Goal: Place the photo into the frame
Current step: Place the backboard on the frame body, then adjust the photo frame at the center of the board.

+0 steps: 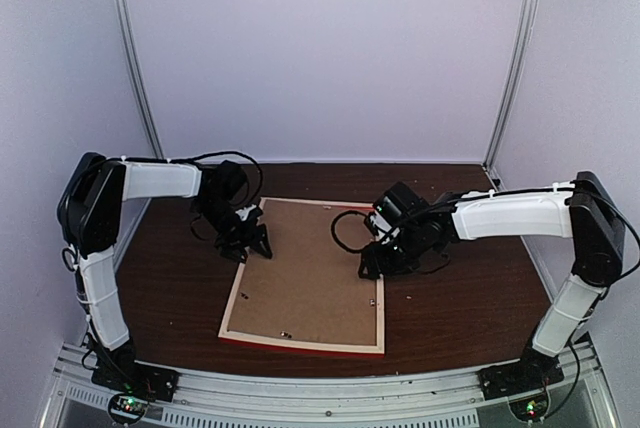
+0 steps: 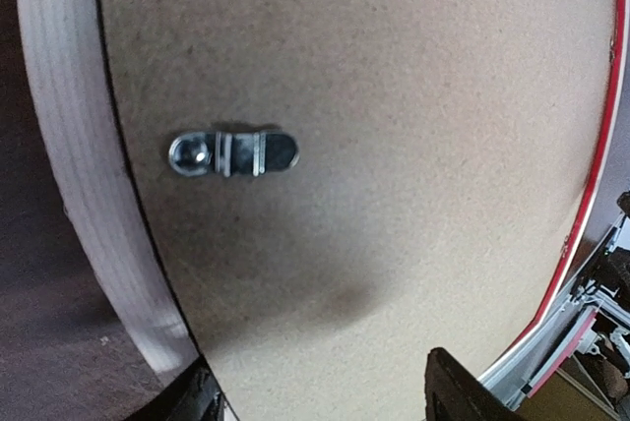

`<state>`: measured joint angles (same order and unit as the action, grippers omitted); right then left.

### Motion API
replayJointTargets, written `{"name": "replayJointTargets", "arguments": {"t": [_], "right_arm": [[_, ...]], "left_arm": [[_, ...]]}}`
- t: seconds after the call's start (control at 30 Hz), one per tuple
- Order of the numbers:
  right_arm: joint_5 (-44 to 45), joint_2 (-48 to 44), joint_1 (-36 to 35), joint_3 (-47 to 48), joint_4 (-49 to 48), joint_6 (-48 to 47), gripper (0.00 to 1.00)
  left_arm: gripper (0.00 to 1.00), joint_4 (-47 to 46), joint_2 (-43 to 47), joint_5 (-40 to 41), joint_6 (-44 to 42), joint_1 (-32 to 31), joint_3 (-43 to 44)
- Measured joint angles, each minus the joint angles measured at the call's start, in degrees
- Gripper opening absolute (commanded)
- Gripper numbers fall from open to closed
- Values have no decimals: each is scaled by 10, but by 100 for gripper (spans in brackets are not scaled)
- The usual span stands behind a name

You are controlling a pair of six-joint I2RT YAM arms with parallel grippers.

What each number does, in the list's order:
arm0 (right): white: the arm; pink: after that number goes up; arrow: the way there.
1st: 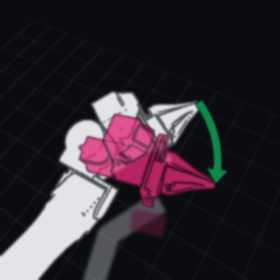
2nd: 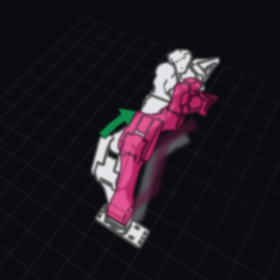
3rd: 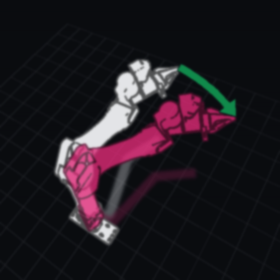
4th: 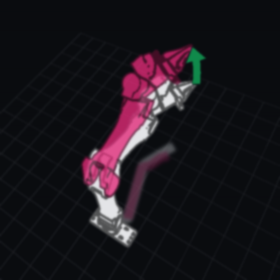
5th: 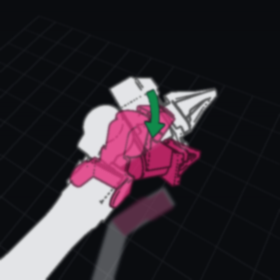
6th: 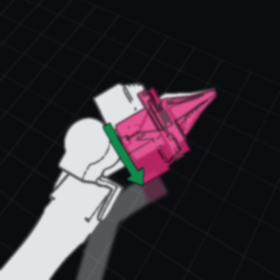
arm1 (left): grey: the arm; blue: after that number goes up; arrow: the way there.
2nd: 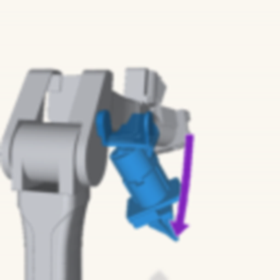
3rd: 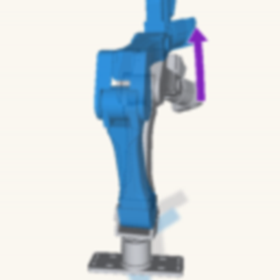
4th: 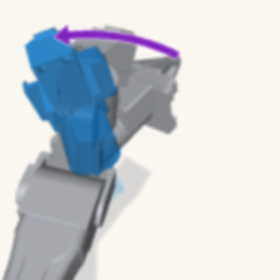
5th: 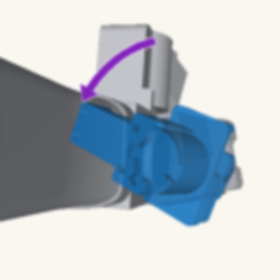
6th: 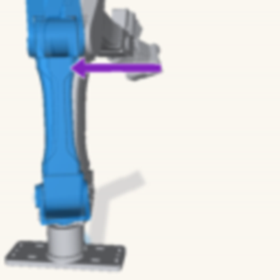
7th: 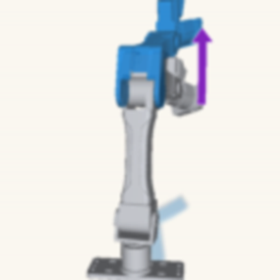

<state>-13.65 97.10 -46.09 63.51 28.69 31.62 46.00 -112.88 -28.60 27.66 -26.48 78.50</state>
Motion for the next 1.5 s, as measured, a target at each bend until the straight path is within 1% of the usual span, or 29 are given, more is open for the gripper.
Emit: {"name": "replayJointTargets", "arguments": {"t": [0.43, 0.67, 0.9, 1.23, 1.33, 1.5], "right_arm": [[0, 4, 2, 0, 1, -3, 60], [15, 4, 19, 0, 4, -4, 61], [19, 4, 30, -2, 3, -4, 60], [18, 24, 36, -13, -10, -3, 59], [17, 31, 38, -13, -15, -3, 59], [16, 36, 39, -13, -20, -2, 58]], "left_arm": [[70, 36, 36, 58, -15, -2, 11], [71, 39, 49, 90, -32, -1, 12], [71, 33, 45, 85, -39, 10, 8], [71, 10, 25, 50, -40, 21, -18], [68, 3, 20, 40, -40, 24, -24], [59, -17, 19, 21, -39, 26, -40]]}}
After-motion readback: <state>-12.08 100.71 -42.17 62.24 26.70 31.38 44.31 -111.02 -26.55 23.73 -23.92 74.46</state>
